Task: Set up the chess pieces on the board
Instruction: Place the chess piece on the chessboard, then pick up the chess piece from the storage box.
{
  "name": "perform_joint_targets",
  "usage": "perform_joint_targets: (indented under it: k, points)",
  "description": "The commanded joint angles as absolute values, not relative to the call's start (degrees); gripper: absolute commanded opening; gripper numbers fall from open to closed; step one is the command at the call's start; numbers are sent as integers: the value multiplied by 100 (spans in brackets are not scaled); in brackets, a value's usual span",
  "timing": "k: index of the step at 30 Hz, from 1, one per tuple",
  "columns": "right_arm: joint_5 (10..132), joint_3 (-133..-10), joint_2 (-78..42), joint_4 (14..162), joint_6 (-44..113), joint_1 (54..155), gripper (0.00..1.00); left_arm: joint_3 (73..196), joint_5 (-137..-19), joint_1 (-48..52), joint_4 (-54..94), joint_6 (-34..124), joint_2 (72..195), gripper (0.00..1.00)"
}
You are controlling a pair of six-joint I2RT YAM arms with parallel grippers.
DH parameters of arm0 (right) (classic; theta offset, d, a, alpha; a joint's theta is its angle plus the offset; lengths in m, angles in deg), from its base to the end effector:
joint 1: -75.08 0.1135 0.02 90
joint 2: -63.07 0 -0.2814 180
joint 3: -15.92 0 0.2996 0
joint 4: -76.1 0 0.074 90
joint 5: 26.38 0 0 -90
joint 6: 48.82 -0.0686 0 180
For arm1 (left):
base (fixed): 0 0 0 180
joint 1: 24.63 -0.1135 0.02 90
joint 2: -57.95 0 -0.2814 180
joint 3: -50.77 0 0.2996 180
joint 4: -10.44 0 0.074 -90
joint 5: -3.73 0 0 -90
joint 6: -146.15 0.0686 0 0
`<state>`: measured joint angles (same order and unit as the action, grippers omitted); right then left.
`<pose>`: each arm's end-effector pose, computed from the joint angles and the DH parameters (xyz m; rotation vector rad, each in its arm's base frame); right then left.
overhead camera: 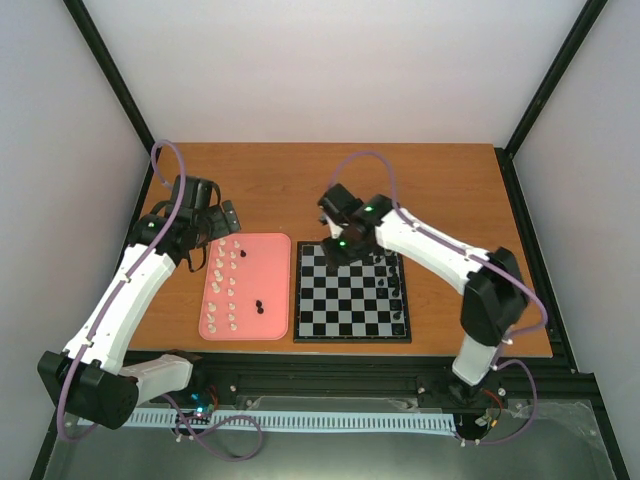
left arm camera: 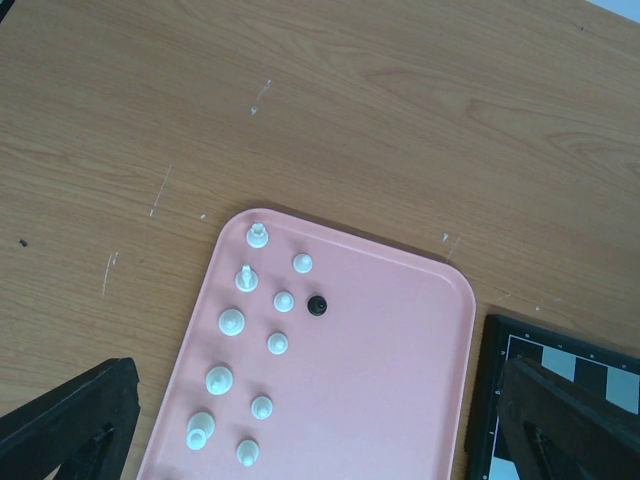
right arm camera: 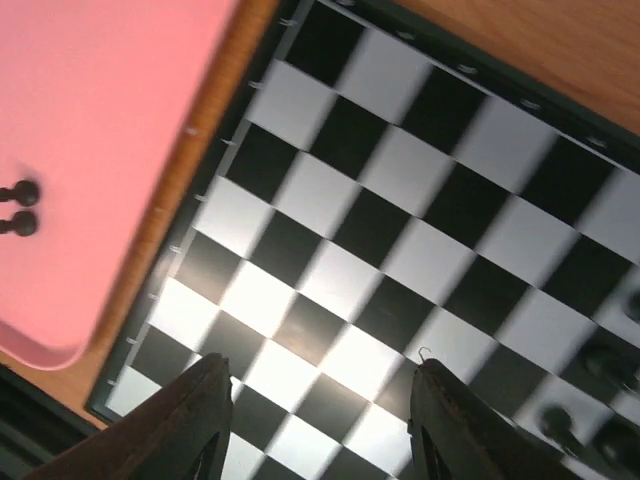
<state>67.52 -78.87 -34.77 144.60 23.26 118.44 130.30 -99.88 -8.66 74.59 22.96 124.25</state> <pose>0.2895 0.2798 0.2412 -0.6500 2.8072 0.3229 0.2806 -0.0635 0.3305 -0.4647 2.3830 -0.0949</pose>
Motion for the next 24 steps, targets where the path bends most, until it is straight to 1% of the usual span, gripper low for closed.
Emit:
perform_joint_targets:
  k: [1, 4, 11, 18, 24]
  points:
    - [6996, -8635, -4356, 14472, 2597, 12360, 58, 13398, -10043, -887, 7485, 2282, 12477, 100]
    - [7088, -9358, -5018, 14546, 2826, 12744, 60, 13555, -10078, -889, 7540, 2303, 12477, 100]
    - [7503, -10725, -6136, 14680, 3024, 13296, 59, 13877, -10232, -894, 7757, 2354, 12401, 100]
    - [7798, -11356, -6802, 14742, 3072, 13599, 56, 13859, -10254, -889, 7875, 2292, 12185, 100]
    - [8104, -11600, -7196, 14839, 3139, 13683, 50, 13764, -10235, -889, 7928, 2317, 12076, 100]
